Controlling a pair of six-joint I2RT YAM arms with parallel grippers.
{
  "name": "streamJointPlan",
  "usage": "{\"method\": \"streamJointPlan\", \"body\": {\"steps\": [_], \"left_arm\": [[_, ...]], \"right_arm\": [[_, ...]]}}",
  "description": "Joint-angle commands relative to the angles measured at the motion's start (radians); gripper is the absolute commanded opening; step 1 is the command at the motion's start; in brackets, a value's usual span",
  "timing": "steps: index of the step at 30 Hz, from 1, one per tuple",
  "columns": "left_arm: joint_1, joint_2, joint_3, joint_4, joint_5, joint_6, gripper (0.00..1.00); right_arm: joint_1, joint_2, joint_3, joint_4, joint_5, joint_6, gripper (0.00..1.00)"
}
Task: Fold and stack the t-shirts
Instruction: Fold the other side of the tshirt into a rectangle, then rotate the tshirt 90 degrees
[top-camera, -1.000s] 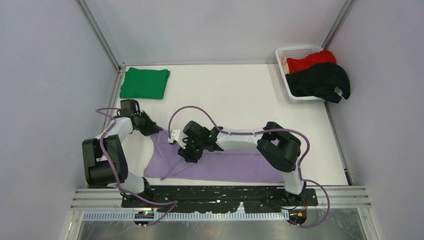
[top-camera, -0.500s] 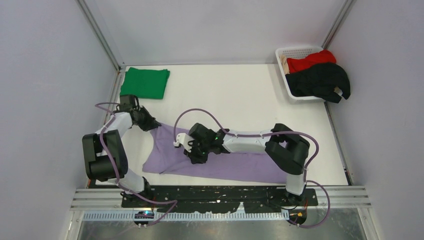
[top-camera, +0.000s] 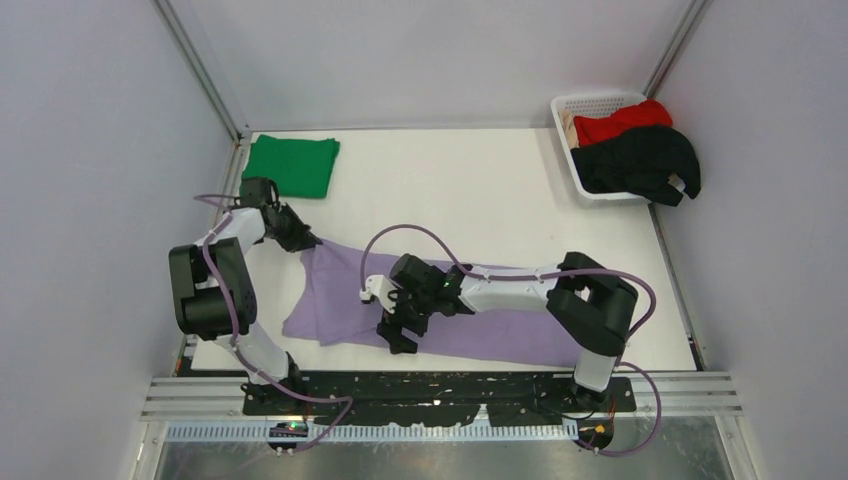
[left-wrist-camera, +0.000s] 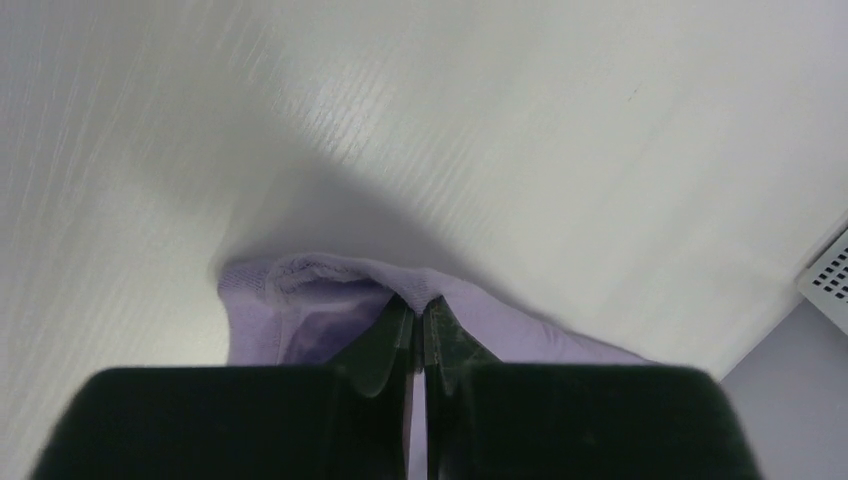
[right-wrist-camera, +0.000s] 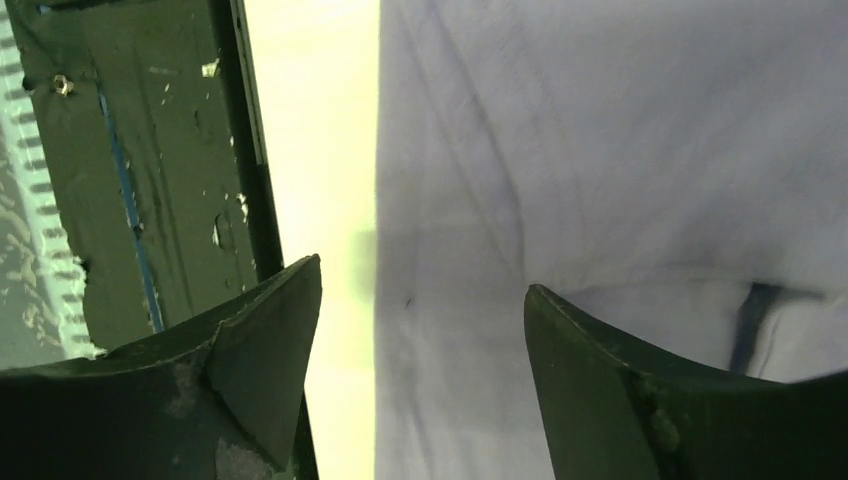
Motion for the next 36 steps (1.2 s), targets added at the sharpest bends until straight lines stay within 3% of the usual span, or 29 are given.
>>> {"method": "streamJointPlan", "body": {"steps": [1, 5, 6, 11, 15, 20, 25, 30, 36], "left_arm": [[0.006, 0.005, 0.099, -0.062, -0.017, 0.029, 0.17], [0.006, -0.086, 0.099, -0.114, -0.071, 0.018, 0.94], [0.005, -0.118, 0.099, -0.143, -0.101, 0.018, 0.99], [-0.001, -0.302, 0.060, -0.292, -0.253, -0.002, 1.00], [-0.104, -0.462, -0.066, -0.280, -0.242, -0.021, 1.00], [-0.394, -0.485, -0.235, -0.185, -0.102, -0.100, 1.00], [-0.472, -0.397, -0.351, -0.016, -0.101, -0.207, 1.00], [-0.460, -0.151, -0.219, 0.072, -0.184, -0.267, 1.00], [-0.447, 0.186, 0.178, 0.048, -0.138, -0.340, 1.00]], "right_arm": [[0.003, -0.141, -0.039, 0.039, 0.029, 0.028, 0.84], [-0.016, -0.309, -0.119, 0.113, 0.141, 0.095, 1.00], [-0.037, -0.370, -0.135, 0.127, 0.188, 0.113, 0.97], [-0.192, -0.580, -0.321, 0.276, 0.319, 0.306, 0.95], [-0.376, -0.722, -0.443, 0.266, 0.453, 0.513, 0.96], [-0.533, -0.731, -0.477, 0.078, 0.497, 0.625, 0.96], [-0.615, -0.639, -0.497, 0.031, 0.453, 0.653, 0.96], [-0.627, -0.483, -0.447, 0.025, 0.378, 0.580, 0.95], [-0.628, -0.364, -0.401, 0.015, 0.142, 0.477, 0.95]]}}
